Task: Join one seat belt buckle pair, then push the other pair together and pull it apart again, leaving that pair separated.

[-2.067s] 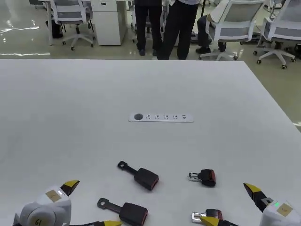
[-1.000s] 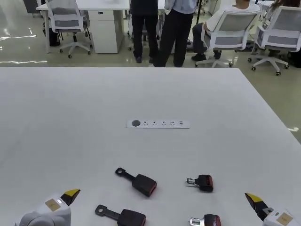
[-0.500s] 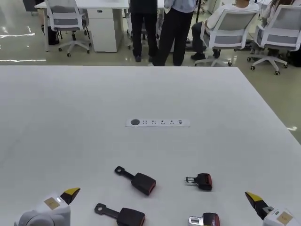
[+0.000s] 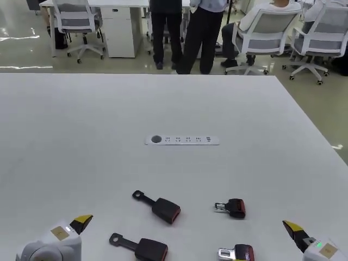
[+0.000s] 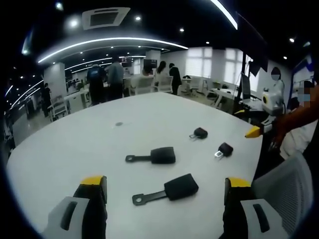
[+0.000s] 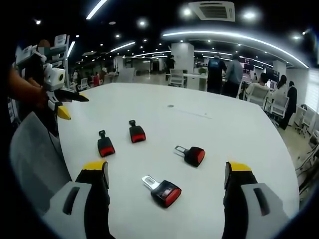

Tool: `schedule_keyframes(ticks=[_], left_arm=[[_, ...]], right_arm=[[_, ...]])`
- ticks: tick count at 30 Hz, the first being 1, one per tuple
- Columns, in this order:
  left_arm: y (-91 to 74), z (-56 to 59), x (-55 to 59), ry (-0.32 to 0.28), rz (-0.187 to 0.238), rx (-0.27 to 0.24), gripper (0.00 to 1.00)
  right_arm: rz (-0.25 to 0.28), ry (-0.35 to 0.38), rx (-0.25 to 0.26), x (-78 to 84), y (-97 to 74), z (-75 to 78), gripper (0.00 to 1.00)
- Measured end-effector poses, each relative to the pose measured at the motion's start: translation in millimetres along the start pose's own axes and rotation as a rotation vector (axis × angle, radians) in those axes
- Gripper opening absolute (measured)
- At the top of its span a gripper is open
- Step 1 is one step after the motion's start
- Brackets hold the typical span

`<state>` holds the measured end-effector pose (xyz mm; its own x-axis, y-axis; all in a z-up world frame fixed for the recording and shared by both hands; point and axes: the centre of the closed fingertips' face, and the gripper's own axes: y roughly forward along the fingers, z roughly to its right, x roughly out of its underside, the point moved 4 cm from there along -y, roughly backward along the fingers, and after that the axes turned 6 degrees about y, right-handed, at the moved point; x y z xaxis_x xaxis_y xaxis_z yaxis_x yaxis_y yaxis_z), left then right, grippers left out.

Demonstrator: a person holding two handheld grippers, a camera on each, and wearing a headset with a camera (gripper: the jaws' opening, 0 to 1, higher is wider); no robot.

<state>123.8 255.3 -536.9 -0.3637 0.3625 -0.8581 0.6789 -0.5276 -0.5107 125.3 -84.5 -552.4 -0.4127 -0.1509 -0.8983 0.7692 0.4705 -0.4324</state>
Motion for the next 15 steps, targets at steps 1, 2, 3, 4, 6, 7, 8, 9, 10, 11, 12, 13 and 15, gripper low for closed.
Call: schedule_keyframes(ticks=[1, 2, 3, 4, 6, 7, 8, 9, 10, 11, 12, 13, 15], left_arm=[[0.4, 0.1, 0.4, 0.0, 0.0, 0.002, 1.0], [0.7, 0.0, 0.8, 0.0, 0.0, 0.003, 1.0], [1.6, -0.4, 1.9, 0.001, -0.002, 0.006, 1.0], [2.2, -0.6, 2.6, 0.001, -0.004, 0.008, 1.0], [3.4, 0.6, 3.6, 0.005, -0.011, 0.016, 1.0], [3.9, 0.9, 5.2, 0.01, -0.017, 0.022, 1.0], [4.5, 1.0, 6.2, 0.015, -0.021, 0.026, 1.0], [5.5, 1.3, 7.5, 0.021, -0.026, 0.032, 1.0], [7.1, 1.9, 8.6, 0.03, -0.028, 0.041, 1.0], [8.2, 2.4, 8.8, 0.039, -0.028, 0.048, 1.0], [9.9, 3.0, 9.7, 0.051, -0.036, 0.058, 1.0], [10.5, 3.1, 10.2, 0.053, -0.04, 0.06, 1.0], [14.8, 3.4, 14.0, 0.057, -0.051, 0.072, 1.0]], right_arm=[[0.0, 0.002, -0.002, 0.2, 0.3, 0.2, 0.98], [0.0, 0.002, -0.003, 0.2, 0.4, 0.3, 0.98], [-0.002, 0.001, -0.004, 0.7, 0.8, 0.1, 0.98], [-0.006, 0.0, -0.005, 1.1, 1.1, 0.1, 0.98], [-0.015, -0.005, -0.013, 2.1, 2.3, -0.1, 0.97], [-0.017, -0.008, -0.017, 2.3, 2.8, -0.2, 0.97], [-0.023, -0.011, -0.022, 3.1, 3.7, 0.4, 0.97], [-0.028, -0.013, -0.025, 4.0, 4.5, 1.0, 0.97], [-0.036, -0.016, -0.03, 5.3, 5.8, 1.5, 0.97], [-0.039, -0.017, -0.033, 5.9, 6.3, 1.4, 0.97], [-0.057, -0.021, -0.047, 8.5, 8.4, 0.3, 0.97], [-0.06, -0.025, -0.053, 9.2, 9.2, -0.2, 0.96], [-0.08, -0.038, -0.067, 12.3, 10.9, -1.4, 0.96]])
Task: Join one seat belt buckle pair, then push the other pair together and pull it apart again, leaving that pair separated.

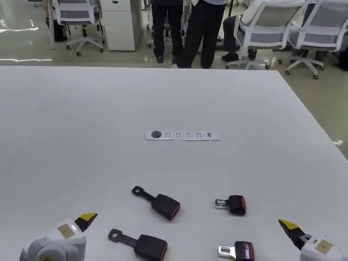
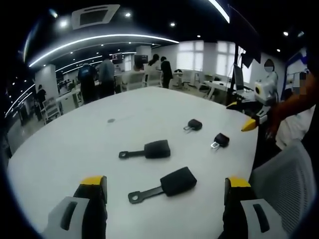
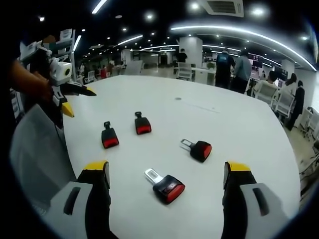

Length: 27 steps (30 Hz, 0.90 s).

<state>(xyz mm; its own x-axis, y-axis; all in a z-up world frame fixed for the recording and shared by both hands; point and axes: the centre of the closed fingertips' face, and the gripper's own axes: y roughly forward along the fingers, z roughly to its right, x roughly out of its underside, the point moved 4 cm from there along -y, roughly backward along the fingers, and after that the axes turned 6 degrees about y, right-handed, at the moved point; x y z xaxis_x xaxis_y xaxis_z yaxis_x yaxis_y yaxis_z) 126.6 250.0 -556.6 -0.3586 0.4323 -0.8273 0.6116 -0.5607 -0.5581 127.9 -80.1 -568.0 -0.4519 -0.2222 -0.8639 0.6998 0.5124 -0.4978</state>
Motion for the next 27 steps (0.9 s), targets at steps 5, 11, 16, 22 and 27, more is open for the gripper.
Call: schedule_keyframes(ticks=[5, 11, 16, 22, 27], left_arm=[[9.6, 2.7, 0.6, 0.025, -0.025, 0.039, 0.99], [20.3, 9.3, 5.0, 0.112, -0.082, 0.115, 0.94], [31.0, 12.3, 9.1, 0.161, -0.119, 0.166, 0.92], [44.3, 12.0, 17.2, 0.236, -0.17, 0.229, 0.9], [57.7, 11.7, 21.7, 0.307, -0.21, 0.284, 0.87]], right_arm=[[-0.039, -0.023, -0.035, 5.2, 5.8, -0.2, 0.93], [-0.109, -0.054, -0.089, 13.3, 15.5, 1.1, 0.9], [-0.174, -0.066, -0.125, 20.0, 21.5, 2.1, 0.85], [-0.234, -0.089, -0.175, 27.9, 31.7, 6.3, 0.82], [-0.283, -0.099, -0.211, 36.0, 41.0, 12.4, 0.81]])
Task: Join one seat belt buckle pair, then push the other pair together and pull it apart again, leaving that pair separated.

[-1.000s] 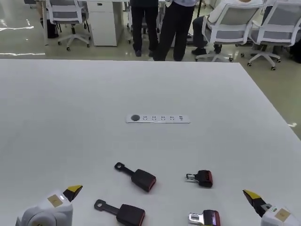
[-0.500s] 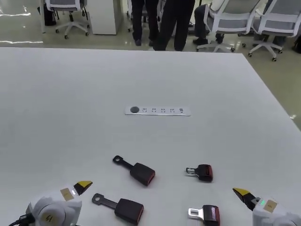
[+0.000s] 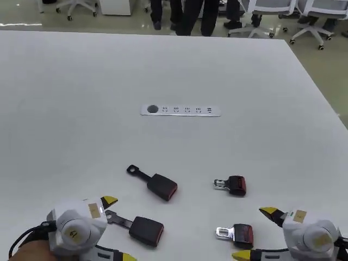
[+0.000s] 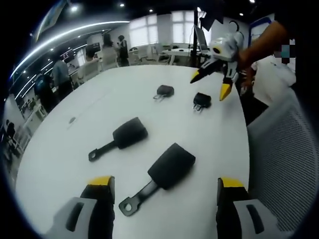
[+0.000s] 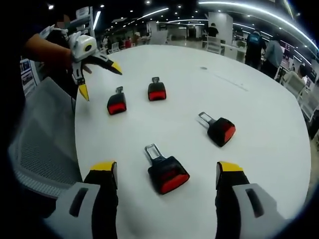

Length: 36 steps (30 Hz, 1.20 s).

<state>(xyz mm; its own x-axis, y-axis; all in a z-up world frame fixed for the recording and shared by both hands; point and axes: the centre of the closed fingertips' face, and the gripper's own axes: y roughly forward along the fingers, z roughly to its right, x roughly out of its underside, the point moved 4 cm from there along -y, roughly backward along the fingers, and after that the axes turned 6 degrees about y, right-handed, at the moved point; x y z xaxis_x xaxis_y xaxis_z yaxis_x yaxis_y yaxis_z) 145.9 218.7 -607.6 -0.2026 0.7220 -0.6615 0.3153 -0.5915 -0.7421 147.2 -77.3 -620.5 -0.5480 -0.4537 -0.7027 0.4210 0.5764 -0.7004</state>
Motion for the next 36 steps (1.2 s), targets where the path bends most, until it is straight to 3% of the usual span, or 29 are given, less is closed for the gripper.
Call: schedule_keyframes(ticks=[4, 9, 18, 23, 26, 31, 33, 36], left_arm=[[9.1, -4.5, 1.7, 0.045, -0.009, 0.03, 0.79], [29.1, -10.6, 14.0, 0.096, -0.049, 0.085, 0.78], [52.8, -8.6, 22.9, 0.198, -0.107, 0.185, 0.7], [54.7, -8.1, 14.7, 0.229, -0.08, 0.213, 0.66], [54.5, -2.4, 15.3, 0.246, -0.079, 0.261, 0.55], [55.0, -3.2, 15.5, 0.229, -0.07, 0.249, 0.46], [56.1, -8.7, 14.0, 0.189, -0.061, 0.197, 0.4], [55.0, -7.9, 13.0, 0.147, -0.068, 0.187, 0.36]], right_arm=[[-0.037, -0.014, -0.025, 3.4, 10.1, 1.8, 0.79], [-0.091, -0.038, -0.085, 13.5, 25.0, 6.6, 0.73], [-0.173, -0.124, -0.152, 28.0, 38.7, 11.7, 0.63], [-0.174, -0.158, -0.163, 24.2, 36.7, 13.0, 0.59], [-0.183, -0.17, -0.174, 24.8, 34.3, 14.0, 0.5], [-0.2, -0.227, -0.176, 27.4, 32.3, 18.0, 0.43], [-0.205, -0.231, -0.177, 25.7, 31.2, 17.0, 0.38], [-0.222, -0.227, -0.176, 25.1, 31.1, 18.6, 0.36]])
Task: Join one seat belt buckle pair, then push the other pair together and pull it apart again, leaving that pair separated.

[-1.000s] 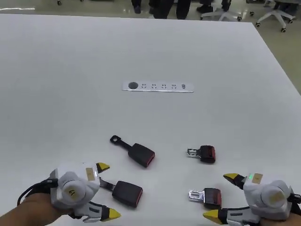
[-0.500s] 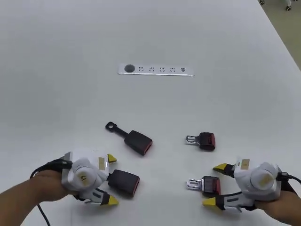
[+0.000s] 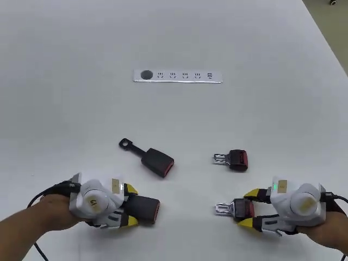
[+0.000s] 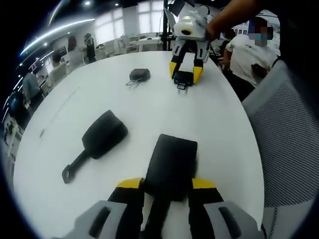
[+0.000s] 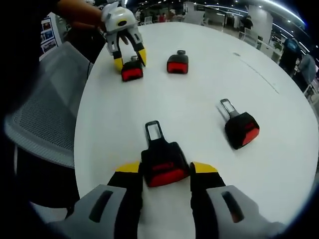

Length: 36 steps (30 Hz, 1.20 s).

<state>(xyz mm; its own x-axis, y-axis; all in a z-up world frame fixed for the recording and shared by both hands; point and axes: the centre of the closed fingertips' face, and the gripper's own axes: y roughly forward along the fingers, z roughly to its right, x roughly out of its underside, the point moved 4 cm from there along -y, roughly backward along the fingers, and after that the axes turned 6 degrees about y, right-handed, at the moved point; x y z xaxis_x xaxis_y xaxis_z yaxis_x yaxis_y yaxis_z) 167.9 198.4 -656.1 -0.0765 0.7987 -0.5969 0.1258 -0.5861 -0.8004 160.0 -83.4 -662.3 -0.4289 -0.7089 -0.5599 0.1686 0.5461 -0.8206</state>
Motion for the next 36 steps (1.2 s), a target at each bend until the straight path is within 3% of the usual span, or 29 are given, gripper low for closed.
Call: schedule_keyframes(ticks=[4, 13, 27, 36], left_arm=[[1.1, 0.3, 0.0, -0.045, 0.01, -0.036, 0.35], [1.4, -0.2, -1.0, -0.079, 0.015, -0.061, 0.34], [3.6, 0.6, -2.1, -0.026, -0.032, -0.013, 0.34], [3.6, 1.1, -0.1, -0.022, -0.041, -0.006, 0.34]], right_arm=[[-0.031, 0.006, -0.008, -1.9, 0.6, 1.5, 0.36], [-0.067, -0.034, -0.023, -3.3, -0.1, 1.2, 0.35], [-0.055, -0.045, -0.013, -16.1, 12.3, -1.9, 0.35], [-0.026, -0.058, -0.023, -29.8, 28.6, -14.4, 0.35]])
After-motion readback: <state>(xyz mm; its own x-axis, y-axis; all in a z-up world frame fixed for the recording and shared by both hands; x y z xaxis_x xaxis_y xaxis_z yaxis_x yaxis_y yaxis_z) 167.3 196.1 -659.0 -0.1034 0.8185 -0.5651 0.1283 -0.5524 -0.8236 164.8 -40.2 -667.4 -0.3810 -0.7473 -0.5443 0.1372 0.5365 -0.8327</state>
